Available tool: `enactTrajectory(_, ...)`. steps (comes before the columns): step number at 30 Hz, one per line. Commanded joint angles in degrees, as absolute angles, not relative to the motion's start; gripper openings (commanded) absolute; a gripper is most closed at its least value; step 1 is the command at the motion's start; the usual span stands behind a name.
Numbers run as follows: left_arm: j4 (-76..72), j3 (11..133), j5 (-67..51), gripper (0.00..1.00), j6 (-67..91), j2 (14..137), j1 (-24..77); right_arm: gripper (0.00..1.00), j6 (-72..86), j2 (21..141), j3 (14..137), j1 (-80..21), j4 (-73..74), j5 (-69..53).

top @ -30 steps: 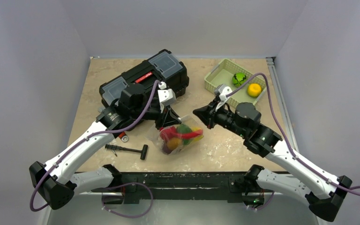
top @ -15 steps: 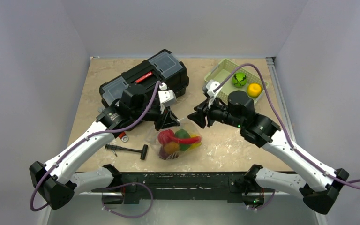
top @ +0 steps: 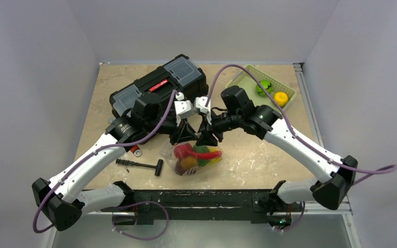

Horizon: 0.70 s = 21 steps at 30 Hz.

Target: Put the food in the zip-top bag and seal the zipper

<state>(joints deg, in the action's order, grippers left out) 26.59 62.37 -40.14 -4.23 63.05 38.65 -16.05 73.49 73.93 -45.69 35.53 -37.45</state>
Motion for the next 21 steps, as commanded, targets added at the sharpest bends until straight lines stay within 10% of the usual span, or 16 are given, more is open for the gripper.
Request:
enactTrajectory(1,25.6,65.3,-42.7,0.0,-6.2,62.9,38.6,0.33,-25.0,79.1,82.2,-45.6,45.3,-43.0)
enactTrajectory(21,26.5,65.8,-42.6,0.0,-6.6,63.1,38.6,0.1,-18.9,72.6,77.1,-45.6,34.9,-35.9)
